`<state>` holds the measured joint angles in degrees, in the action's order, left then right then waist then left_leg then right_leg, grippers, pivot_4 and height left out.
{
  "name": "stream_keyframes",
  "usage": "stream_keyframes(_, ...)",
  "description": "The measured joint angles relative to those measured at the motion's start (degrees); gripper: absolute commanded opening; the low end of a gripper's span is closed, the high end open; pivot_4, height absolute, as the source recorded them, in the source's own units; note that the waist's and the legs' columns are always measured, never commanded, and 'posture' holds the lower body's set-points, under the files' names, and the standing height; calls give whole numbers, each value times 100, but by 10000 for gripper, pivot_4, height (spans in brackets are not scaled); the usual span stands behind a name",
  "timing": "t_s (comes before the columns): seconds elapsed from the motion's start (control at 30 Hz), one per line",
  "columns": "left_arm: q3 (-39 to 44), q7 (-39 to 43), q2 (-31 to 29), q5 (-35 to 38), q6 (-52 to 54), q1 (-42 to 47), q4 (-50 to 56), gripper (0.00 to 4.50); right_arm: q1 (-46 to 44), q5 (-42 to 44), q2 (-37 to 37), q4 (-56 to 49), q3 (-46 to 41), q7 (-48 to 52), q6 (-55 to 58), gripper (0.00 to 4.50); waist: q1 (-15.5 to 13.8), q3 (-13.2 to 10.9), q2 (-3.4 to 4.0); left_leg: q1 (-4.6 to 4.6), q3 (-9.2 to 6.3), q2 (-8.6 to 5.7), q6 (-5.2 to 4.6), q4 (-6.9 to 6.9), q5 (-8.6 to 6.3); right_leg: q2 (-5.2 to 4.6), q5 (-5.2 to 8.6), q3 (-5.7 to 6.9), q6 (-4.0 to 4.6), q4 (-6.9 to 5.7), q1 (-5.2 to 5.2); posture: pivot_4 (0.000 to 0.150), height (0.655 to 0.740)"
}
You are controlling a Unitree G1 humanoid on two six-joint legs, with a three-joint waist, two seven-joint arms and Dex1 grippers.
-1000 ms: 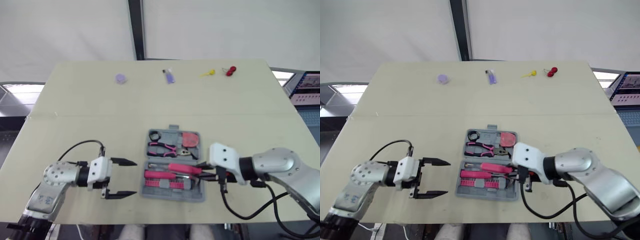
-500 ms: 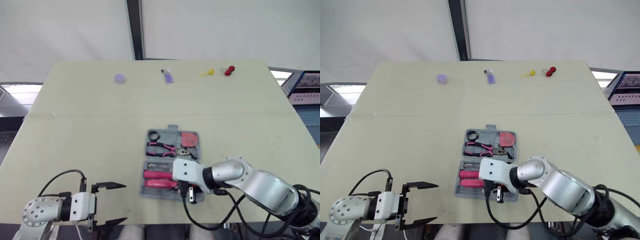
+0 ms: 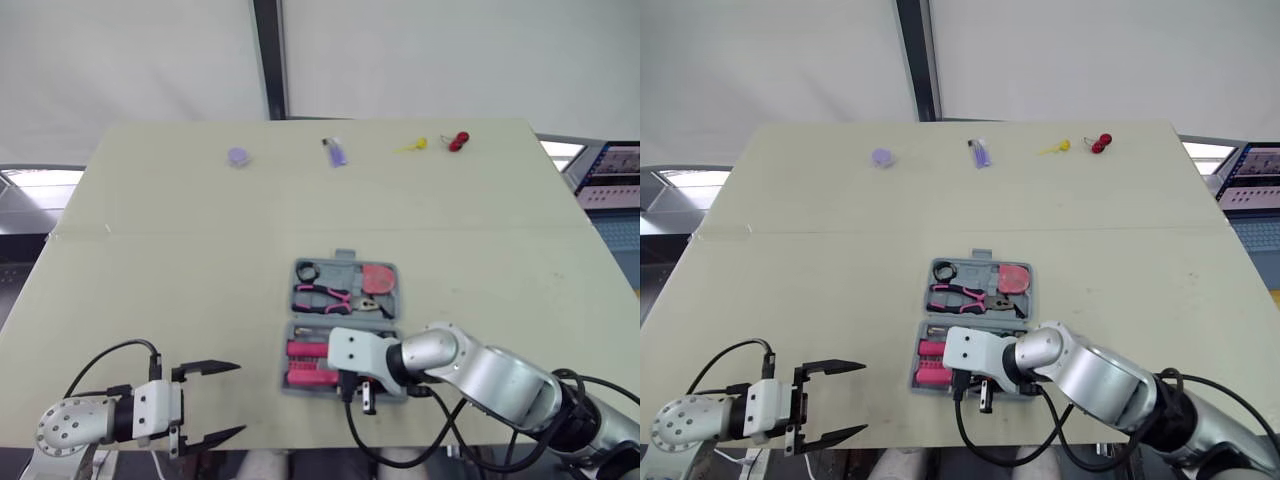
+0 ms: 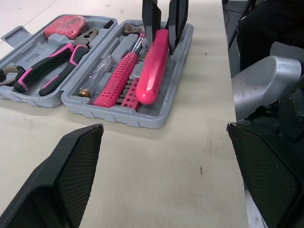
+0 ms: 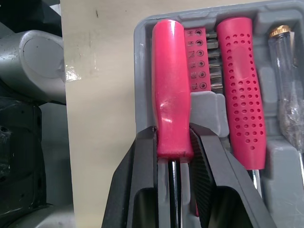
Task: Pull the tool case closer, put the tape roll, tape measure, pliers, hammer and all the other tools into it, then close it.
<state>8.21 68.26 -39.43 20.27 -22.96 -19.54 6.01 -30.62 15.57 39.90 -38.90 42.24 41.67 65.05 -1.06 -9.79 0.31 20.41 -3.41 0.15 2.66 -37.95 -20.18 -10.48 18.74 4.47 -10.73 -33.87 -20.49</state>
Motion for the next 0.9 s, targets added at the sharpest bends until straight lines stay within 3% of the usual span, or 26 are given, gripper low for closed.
stream_keyframes(0.9, -42, -185, 0, -36, 62, 99, 14, 45000, -6, -211, -204, 90, 178, 0, 19, 3907, 43, 0, 0, 0, 0, 0, 1, 2, 0, 0, 0, 0, 0, 0, -2, 1500, 7400)
